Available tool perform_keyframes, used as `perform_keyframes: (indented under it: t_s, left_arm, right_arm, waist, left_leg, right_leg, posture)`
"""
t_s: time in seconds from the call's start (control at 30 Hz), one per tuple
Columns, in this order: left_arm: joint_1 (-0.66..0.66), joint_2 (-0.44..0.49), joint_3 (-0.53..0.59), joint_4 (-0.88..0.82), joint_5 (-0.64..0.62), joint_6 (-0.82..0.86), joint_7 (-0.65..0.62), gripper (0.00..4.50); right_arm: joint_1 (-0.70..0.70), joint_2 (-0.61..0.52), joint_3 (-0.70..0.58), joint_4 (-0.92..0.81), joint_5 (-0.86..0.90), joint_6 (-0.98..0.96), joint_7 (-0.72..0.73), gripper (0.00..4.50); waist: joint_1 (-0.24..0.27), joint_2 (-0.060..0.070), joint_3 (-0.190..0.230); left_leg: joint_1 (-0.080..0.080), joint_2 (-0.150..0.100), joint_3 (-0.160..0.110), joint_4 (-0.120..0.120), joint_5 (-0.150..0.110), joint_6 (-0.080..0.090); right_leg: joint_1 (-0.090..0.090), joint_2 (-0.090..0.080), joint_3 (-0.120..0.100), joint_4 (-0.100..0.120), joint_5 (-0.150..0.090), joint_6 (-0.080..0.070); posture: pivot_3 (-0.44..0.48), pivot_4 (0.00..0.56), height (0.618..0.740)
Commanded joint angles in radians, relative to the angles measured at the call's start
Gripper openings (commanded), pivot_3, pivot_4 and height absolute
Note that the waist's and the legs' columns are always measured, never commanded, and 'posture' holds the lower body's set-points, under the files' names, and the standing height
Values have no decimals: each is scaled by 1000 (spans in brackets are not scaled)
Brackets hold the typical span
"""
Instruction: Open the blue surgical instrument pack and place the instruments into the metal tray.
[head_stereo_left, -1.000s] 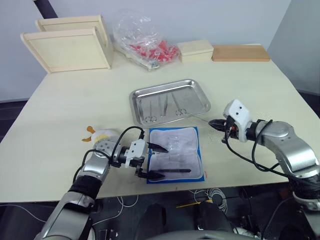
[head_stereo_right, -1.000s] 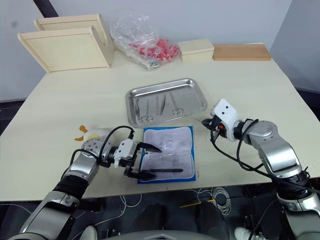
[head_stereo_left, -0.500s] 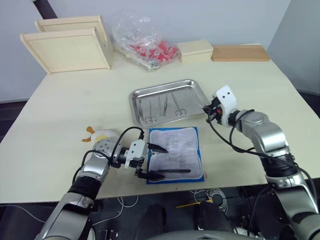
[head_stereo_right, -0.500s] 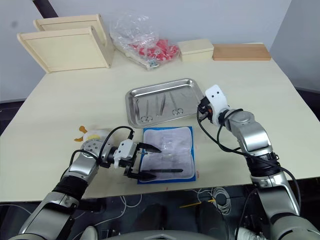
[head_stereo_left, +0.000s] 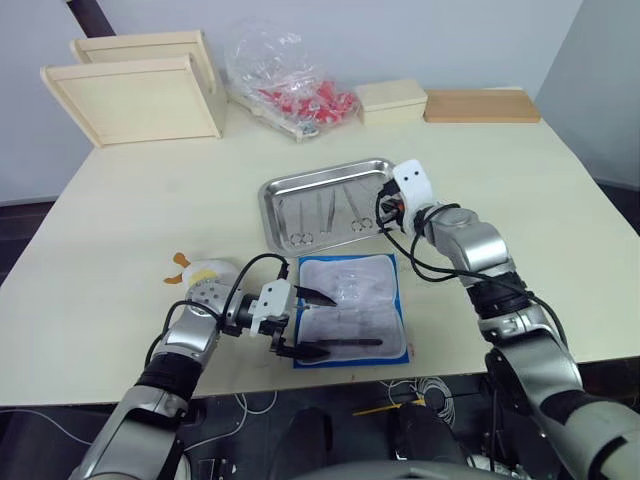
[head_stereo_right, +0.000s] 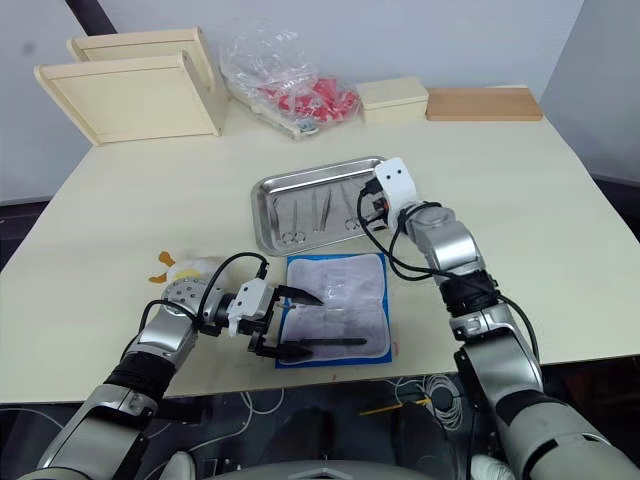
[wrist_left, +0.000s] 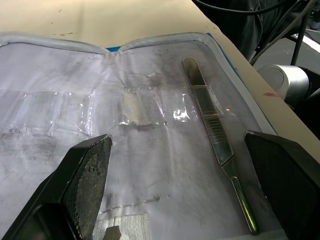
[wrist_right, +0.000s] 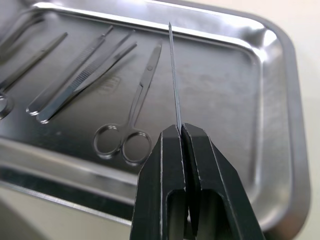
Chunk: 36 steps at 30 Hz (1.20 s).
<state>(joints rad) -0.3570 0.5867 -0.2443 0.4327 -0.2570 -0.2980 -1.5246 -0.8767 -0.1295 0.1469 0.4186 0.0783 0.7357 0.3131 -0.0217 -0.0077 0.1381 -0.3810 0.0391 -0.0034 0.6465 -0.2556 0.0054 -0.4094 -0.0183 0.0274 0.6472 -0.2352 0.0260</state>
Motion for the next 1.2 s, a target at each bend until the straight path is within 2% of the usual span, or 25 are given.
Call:
perform_keyframes:
  t_s: [0.03,0.23,0.43,0.47,0.5,0.57,0.73,0.93,1.2]
  left_arm:
    - [47,7,-56,67,84,8,-3,4500]
    - [52,6,-52,71,84,3,2,4500]
    - [62,7,-49,71,84,-2,5,4500]
    - [63,7,-47,72,84,-3,5,4500]
    - [64,8,-46,73,85,-4,4,4500]
    - [65,9,-44,74,85,-5,4,4500]
    - [69,10,-44,73,85,-5,2,4500]
    - [70,9,-44,71,84,-5,-3,4500]
    - [70,7,-44,72,85,-5,-5,4500]
  right_arm:
    - [-74,36,-32,97,-3,-39,-25,37]
    - [-152,94,-98,299,11,-95,-90,37]
    - [-181,109,-105,383,-2,-156,-81,37]
    - [-182,108,-104,387,-4,-163,-79,602]
    - [-183,107,-105,388,-3,-168,-72,890]
    - [-185,105,-107,382,-1,-174,-62,1867]
    - [-181,92,-125,334,15,-184,-41,4480]
    - [-119,77,-128,177,40,-241,35,4480]
    - [63,39,-93,-120,59,-255,121,4480]
  waist:
    - [-2,0,0]
    - [-7,0,0]
    - [-14,1,0]
    - [-14,1,0]
    - [-15,2,0]
    - [-16,2,0]
    - [-16,3,0]
    - [-17,4,-1]
    - [-18,5,-1]
  left_leg:
    - [0,0,0,0,0,0]
    - [0,0,0,0,0,0]
    - [0,0,0,0,0,0]
    - [0,0,0,0,0,0]
    - [0,0,0,0,0,0]
    - [0,0,0,0,0,0]
    - [0,0,0,0,0,0]
    - [0,0,0,0,0,0]
    - [0,0,0,-1,0,0]
  right_leg:
    - [0,0,0,0,0,0]
    - [0,0,0,0,1,1]
    - [0,0,1,0,1,2]
    - [0,0,1,0,1,2]
    - [0,0,1,0,1,2]
    - [0,0,1,0,1,2]
    - [0,0,1,0,1,2]
    - [0,0,1,0,1,2]
    - [0,0,1,0,1,3]
  posture:
    - [0,150,740]
    - [0,150,740]
    - [0,150,740]
    - [0,150,740]
    - [0,150,740]
    - [0,150,740]
    - [0,150,740]
    - [0,150,740]
    - [0,150,740]
